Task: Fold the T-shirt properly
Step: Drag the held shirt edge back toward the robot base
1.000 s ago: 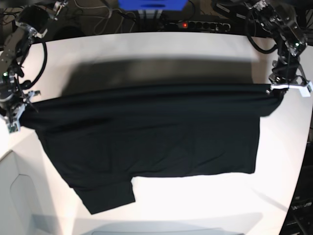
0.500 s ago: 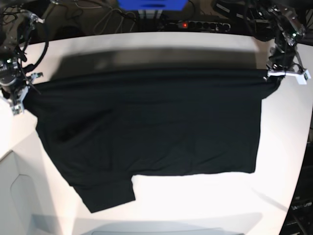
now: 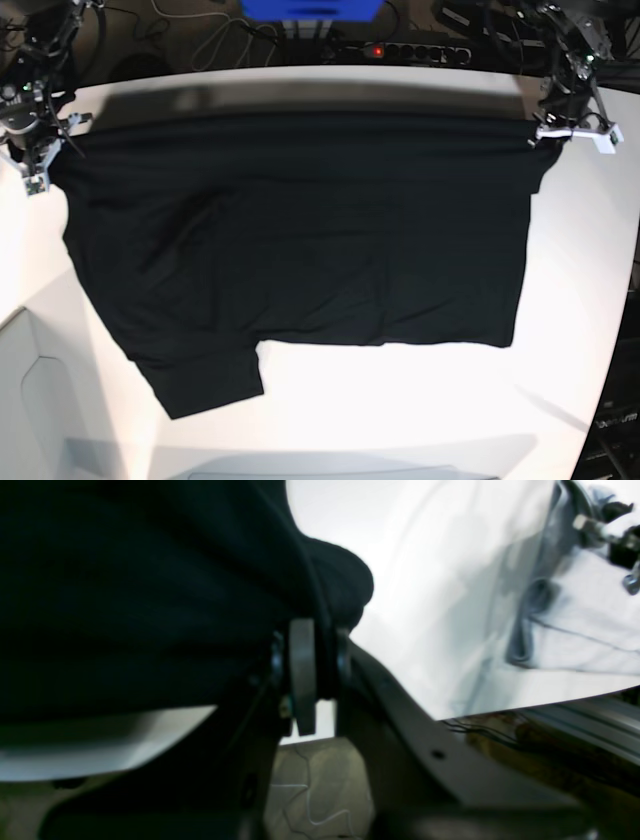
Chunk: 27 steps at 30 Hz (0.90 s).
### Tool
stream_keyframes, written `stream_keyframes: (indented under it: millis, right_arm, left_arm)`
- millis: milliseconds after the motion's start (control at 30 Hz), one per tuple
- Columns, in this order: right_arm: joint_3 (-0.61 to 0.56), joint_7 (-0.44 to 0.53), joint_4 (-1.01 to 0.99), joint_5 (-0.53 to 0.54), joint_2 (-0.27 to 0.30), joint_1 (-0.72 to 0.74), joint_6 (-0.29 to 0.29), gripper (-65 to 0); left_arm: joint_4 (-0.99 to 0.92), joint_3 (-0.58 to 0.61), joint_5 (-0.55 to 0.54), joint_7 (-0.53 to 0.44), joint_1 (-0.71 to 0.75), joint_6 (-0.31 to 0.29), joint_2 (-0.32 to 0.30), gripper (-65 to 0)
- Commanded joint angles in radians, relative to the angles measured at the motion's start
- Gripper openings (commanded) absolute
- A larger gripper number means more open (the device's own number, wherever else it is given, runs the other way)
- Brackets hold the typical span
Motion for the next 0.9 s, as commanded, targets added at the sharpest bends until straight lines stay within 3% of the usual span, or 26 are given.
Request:
stream_keyframes:
  millis: [0,267,667,800,867]
  right_arm:
    - [0.017,0.008,0.011,-0.02,0.016,0.001,-0.005,-65.0]
    - [0.018,0.013,-0.048,-0.02,0.021,0.001,-0.005,-65.0]
    - [0.018,0.089,-0.049,-0.016,0.001,-0.105,-0.005,-65.0]
    - [0.018,0.088,-0.054,-0.018,0.001,-0.105,-0.005,-54.0]
    - [0.018,0.088,-0.054,-0.018,0.001,-0.107,-0.005,-47.1]
  left_arm:
    - [0.015,-0.011,0.011,-0.033,0.014,0.015,-0.011,-64.9]
    - [0.015,-0.009,0.011,-0.034,0.074,0.013,0.057,-64.9]
    - [0.017,-0.011,0.011,-0.025,0.107,0.013,0.061,-64.5]
    - [0.018,-0.011,0.011,-0.023,0.114,0.013,0.061,-63.7]
    - [0.018,-0.011,0.01,-0.023,0.126,0.013,0.06,-59.5]
